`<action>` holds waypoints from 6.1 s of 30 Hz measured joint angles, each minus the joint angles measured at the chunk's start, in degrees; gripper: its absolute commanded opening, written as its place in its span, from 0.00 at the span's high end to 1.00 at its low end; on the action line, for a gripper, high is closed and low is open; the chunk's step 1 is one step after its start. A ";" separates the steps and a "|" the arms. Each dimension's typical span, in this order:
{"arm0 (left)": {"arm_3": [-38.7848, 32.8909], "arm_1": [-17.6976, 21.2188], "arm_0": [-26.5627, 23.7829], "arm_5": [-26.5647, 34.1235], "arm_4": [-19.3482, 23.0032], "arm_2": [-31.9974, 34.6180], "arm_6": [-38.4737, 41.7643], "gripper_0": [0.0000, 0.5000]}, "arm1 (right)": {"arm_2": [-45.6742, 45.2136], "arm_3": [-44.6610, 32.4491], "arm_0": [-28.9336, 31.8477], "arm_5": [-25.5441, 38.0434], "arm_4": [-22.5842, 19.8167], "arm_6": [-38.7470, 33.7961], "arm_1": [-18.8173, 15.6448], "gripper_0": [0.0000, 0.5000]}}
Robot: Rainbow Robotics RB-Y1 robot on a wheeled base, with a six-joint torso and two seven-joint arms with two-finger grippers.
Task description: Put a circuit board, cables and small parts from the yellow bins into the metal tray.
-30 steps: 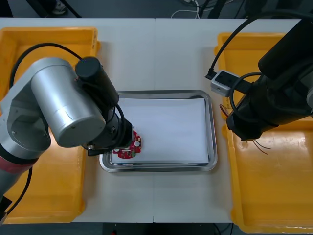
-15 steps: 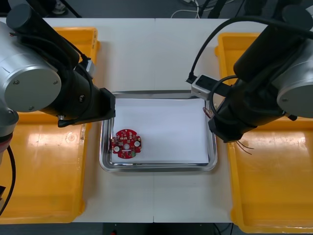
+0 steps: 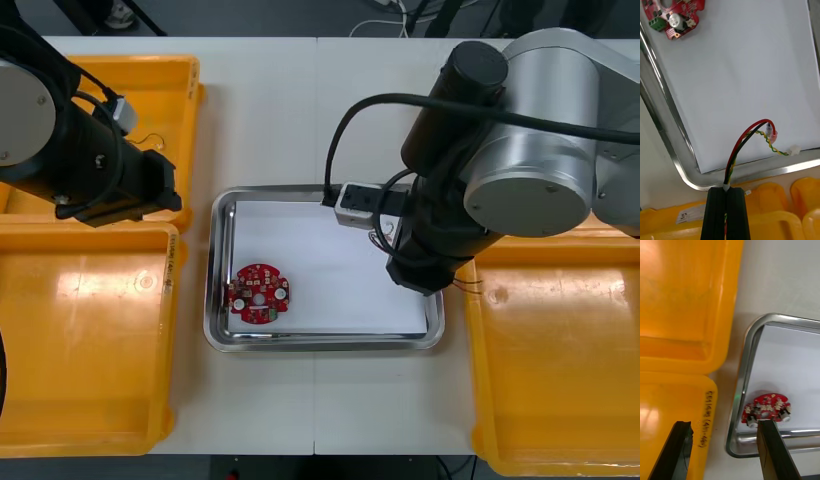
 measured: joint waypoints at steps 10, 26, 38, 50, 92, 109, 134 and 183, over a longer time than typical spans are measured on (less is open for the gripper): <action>9.03 2.30 -1.78 0.01 -6.00 5.10 -11.15 0.00 | 7.20 0.93 -1.11 -0.02 7.64 7.41 3.10 1.00; 27.70 3.12 -9.57 0.01 -14.64 8.53 -29.04 0.00 | 17.92 5.20 -1.19 -3.42 16.01 7.66 7.27 1.00; 36.99 3.13 -13.25 -3.84 -17.71 9.79 -29.58 0.00 | 18.55 8.53 -0.89 -5.33 20.21 7.66 10.85 1.00; 41.47 3.13 -13.51 -14.31 -17.71 9.79 -29.68 0.00 | 21.33 8.53 1.33 -7.28 22.86 7.66 10.96 1.00; 60.87 3.13 -13.52 -40.38 -13.06 9.65 -39.62 0.00 | 20.65 8.53 2.87 -8.50 27.54 7.65 11.01 0.00; 63.73 3.18 -13.92 -43.77 -12.49 7.60 -40.37 1.00 | -4.21 8.54 3.02 8.35 12.59 7.64 11.15 0.00; 59.39 3.26 -14.38 -30.71 -13.54 9.70 -40.39 1.00 | -30.45 10.62 3.09 11.86 8.27 6.72 5.80 0.00; 4.83 -3.32 -5.43 -0.04 -14.68 -2.65 -16.21 1.00 | -48.04 55.01 -6.42 11.86 35.80 1.25 5.16 0.00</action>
